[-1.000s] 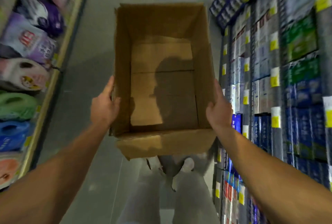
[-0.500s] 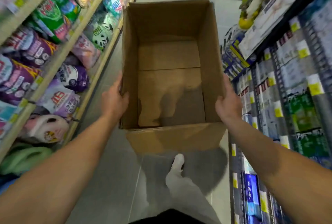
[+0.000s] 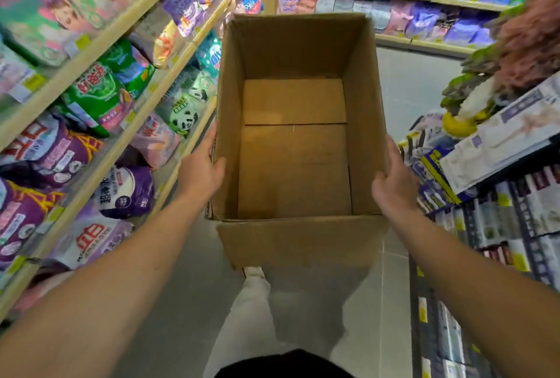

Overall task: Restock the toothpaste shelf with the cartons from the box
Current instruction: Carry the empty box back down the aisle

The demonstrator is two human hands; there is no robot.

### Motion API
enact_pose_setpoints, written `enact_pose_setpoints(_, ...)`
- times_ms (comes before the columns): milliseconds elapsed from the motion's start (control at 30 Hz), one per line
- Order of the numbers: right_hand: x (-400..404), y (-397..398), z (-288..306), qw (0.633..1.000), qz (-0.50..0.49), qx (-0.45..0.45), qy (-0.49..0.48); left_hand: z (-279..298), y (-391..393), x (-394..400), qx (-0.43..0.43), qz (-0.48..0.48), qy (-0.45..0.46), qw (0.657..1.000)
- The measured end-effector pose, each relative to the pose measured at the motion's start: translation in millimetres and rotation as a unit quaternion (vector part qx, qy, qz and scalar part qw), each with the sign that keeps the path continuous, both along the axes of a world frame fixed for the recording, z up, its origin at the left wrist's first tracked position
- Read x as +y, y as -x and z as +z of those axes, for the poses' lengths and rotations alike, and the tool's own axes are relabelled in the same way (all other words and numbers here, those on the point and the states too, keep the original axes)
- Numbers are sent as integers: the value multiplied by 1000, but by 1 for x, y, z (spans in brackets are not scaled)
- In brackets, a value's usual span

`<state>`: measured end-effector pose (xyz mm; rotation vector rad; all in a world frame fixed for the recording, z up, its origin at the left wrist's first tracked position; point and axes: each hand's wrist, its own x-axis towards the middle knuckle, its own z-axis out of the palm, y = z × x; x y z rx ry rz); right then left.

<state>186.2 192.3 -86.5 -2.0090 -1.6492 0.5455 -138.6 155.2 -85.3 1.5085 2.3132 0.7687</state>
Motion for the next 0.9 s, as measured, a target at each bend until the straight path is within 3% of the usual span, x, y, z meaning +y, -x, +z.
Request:
enact_pose_setpoints(333,224,94,3,999,-36,-2,19,-1,104,241,7,-22,26,999)
enact_pose_setpoints(533,365,120,-15,999,-47,18,11,-8,130,392,37,-31,29,998)
enact_pose_setpoints(667,476,128,-29,998,-47,26,13,-21,139,506,-8,-44,21,999)
enact_pose_setpoints(900,652,132,-24,997,-49,9,57,-22,145,683,16,-43,47,998)
